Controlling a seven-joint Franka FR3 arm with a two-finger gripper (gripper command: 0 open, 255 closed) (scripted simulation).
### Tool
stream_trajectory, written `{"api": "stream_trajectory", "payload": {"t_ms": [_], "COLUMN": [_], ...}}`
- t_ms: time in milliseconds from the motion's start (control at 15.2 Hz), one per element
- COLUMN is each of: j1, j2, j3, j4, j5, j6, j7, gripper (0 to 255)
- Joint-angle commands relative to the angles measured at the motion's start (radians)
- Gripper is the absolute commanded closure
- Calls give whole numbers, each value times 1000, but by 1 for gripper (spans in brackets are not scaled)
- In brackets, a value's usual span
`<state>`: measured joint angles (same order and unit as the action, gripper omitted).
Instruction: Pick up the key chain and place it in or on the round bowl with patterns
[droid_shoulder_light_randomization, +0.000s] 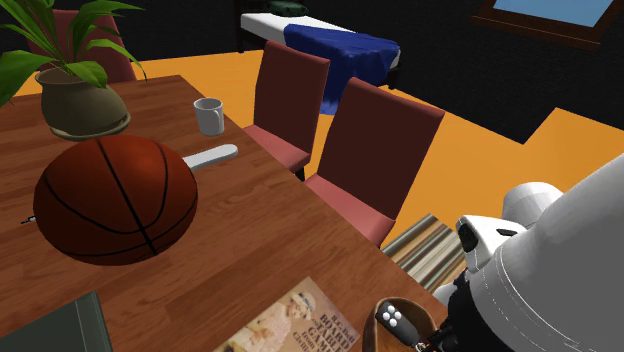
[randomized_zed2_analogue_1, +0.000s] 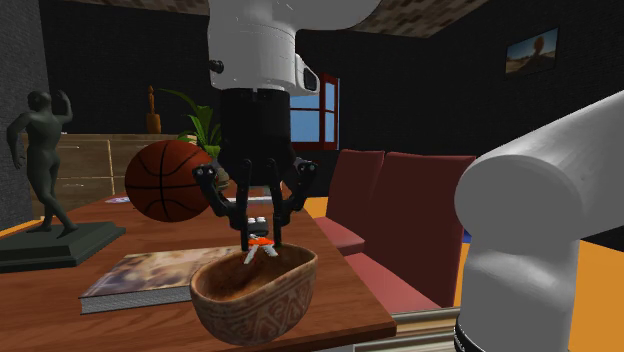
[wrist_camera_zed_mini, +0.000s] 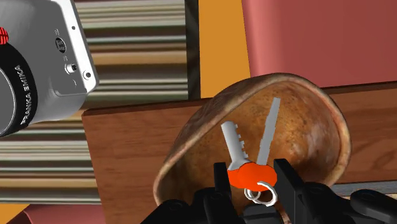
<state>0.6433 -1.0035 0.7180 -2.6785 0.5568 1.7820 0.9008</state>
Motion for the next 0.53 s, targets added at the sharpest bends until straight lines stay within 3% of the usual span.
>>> {"api": "stream_trajectory", "payload": {"t_ms": [0,462], "j1": [6,10], "j2": [2,11], "j3": [17,41], "j4": [-24,-51], "j5": [16,36], "j6": [27,63], "j7": [-1,-3], "gripper": [255,255]}}
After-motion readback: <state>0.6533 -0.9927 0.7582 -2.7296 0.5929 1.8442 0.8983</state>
